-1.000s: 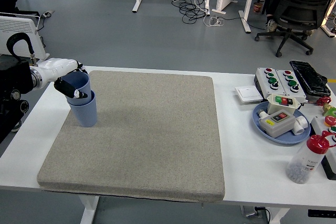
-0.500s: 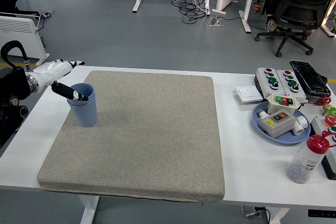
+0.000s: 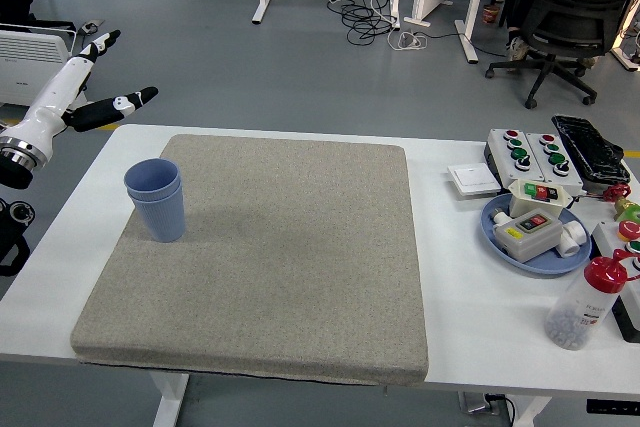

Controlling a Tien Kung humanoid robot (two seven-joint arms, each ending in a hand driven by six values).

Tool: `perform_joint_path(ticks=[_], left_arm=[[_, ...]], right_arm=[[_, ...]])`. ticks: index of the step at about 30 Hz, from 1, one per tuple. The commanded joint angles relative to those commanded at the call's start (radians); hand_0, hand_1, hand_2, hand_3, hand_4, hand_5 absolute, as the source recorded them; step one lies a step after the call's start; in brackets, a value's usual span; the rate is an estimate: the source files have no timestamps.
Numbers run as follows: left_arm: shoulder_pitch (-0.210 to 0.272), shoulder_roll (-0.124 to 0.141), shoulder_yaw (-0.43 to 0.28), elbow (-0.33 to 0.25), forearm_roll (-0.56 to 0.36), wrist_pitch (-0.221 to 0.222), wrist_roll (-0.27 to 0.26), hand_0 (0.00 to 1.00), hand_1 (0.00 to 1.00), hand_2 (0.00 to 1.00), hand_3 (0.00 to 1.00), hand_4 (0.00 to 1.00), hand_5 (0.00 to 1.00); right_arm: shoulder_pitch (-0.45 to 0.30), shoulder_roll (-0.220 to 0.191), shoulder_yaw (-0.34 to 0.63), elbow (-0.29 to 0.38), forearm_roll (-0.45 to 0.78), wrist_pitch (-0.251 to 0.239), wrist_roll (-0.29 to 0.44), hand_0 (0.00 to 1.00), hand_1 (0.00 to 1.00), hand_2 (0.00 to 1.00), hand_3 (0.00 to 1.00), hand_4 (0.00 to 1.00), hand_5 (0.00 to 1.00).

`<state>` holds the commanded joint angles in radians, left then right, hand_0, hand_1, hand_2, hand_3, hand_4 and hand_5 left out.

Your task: Push cup pick cup insert cup

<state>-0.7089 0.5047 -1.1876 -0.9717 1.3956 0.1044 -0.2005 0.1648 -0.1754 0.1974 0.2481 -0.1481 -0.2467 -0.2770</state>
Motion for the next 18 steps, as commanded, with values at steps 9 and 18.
perform_joint_path(ticks=[9,18], left_arm=[[0.272,-0.057,-0.232,-0.244,-0.383,-0.067,0.108,0.766,0.752,0.743,0.708,0.636,0.998],[0.54,-0.176,-0.353,-0.407,-0.732,-0.067,0.095,0.762,0.753,0.746,0.703,0.635,0.998]], right_arm=[[-0.01,0.002,0.008,-0.002,-0.016,0.001,-0.002,0.688,0.61,0.64,0.573,0.099,0.489],[-0.014,0.002,0.011,-0.003,-0.021,0.001,-0.002,0.688,0.61,0.64,0.572,0.099,0.49]])
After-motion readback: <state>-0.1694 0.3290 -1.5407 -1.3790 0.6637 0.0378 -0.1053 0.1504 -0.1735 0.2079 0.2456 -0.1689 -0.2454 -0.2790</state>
